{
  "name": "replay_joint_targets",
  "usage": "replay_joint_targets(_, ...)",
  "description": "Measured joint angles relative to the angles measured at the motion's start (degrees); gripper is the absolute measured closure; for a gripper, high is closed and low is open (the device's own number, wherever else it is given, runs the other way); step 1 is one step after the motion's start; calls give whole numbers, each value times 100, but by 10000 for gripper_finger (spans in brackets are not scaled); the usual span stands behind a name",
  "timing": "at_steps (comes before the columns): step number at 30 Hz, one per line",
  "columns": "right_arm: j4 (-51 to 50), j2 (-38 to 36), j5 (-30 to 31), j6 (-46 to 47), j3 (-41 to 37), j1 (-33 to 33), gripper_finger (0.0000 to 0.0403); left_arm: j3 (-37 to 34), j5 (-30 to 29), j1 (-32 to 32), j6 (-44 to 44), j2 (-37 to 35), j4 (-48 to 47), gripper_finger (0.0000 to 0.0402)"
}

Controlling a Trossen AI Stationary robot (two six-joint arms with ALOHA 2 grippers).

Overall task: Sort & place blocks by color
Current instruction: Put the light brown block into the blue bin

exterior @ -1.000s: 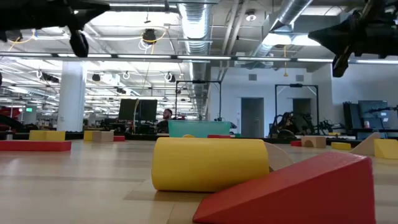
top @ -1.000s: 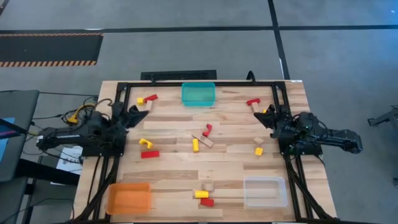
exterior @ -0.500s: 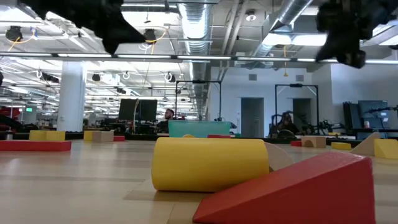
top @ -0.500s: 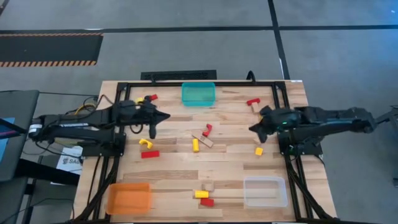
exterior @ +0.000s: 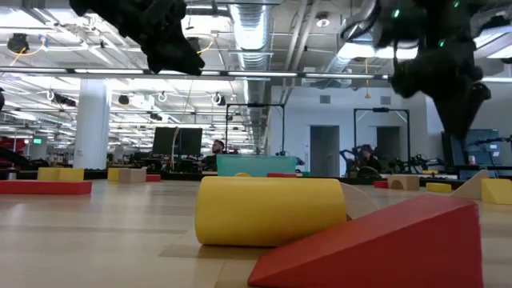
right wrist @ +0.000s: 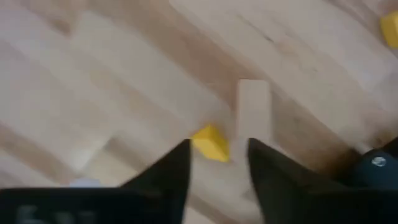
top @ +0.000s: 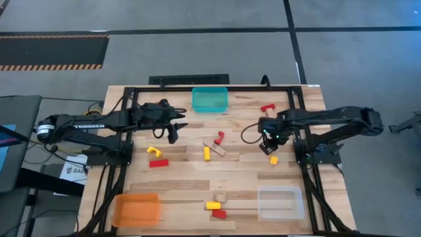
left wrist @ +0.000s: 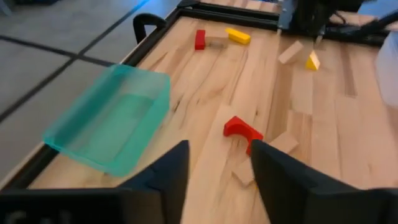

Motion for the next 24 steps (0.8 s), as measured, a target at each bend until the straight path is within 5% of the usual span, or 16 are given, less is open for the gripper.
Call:
replay_joint_targets(5, 5, 321, -129, -381, -216, -396, 82, 58, -20, 2, -376, 70, -33, 151)
replay_joint_targets(10, 223, 562, -148, -492, -580, -584, 19, 60, -36, 2, -420, 70, -40, 109)
replay_joint_targets(24, 1234, 1357, -316, -496, -1147, -602, 53, 60, -43, 2, -555, 70, -44, 100)
